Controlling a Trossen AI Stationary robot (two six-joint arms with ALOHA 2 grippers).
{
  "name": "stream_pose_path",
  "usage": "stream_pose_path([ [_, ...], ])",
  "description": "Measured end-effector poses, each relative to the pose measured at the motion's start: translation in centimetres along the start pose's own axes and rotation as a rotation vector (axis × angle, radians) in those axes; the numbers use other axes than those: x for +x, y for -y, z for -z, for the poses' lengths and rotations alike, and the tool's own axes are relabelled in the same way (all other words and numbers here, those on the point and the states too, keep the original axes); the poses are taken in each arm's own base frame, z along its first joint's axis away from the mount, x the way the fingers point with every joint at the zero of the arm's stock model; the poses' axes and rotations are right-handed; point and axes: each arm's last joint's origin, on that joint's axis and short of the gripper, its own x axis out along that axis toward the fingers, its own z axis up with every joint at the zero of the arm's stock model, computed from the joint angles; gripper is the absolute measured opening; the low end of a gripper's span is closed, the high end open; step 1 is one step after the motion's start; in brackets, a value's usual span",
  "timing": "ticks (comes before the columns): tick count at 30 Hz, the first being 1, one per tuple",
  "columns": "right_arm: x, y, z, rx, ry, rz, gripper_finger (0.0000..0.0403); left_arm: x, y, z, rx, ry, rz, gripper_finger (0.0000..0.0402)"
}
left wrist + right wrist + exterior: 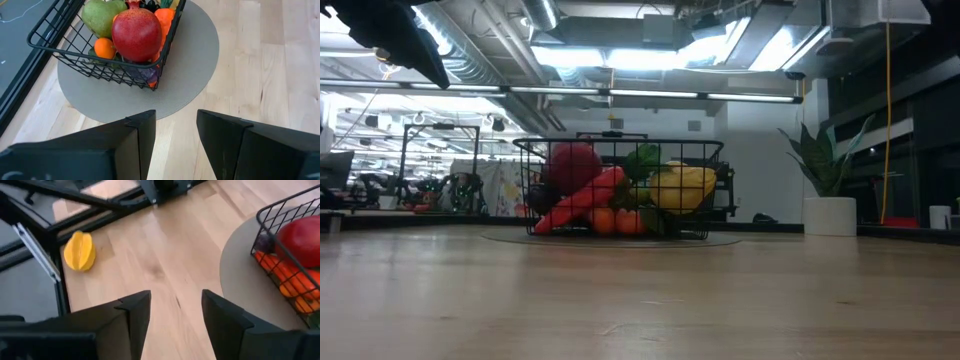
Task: Build produce basket
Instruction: Put the yellow star fruit into the black wire basket
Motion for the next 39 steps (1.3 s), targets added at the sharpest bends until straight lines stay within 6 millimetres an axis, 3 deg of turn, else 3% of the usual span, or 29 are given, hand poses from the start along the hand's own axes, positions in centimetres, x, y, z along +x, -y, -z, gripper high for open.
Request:
stream_pose_path([
  [9, 0.5, -2.1, 1.6, -0.026, 0.036, -0.021, 0.0165, 0.0, 0.0, 0.0, 0.000, 0.000, 0.000, 0.0133],
  [15, 3.6, -5.2, 2.8, -0.107, 0.027, -0.302, 0.0165, 0.0, 0.2, 0.0, -0.030, -0.019, 0.062, 0.0133],
  [19, 5.9, -7.6, 4.3, -0.226, 0.106, -0.438, 0.0165, -0.1, 1.0, -0.4, -0.076, -0.042, 0.268, 0.0133],
  [25, 9.5, -8.4, 6.2, -0.386, 0.230, -0.347, 0.0165, -0.7, 2.2, -1.5, -0.108, -0.023, 0.613, 0.0133],
  [33, 12.3, -8.8, 7.8, -0.426, 0.282, -0.311, 0.0165, -0.7, 2.2, -1.5, -0.150, -0.037, 0.631, 0.0133],
  [39, 13.8, -9.3, 8.4, -0.468, 0.378, -0.321, 0.0165, -1.0, 2.6, -1.7, -0.179, -0.072, 0.758, 0.0133],
])
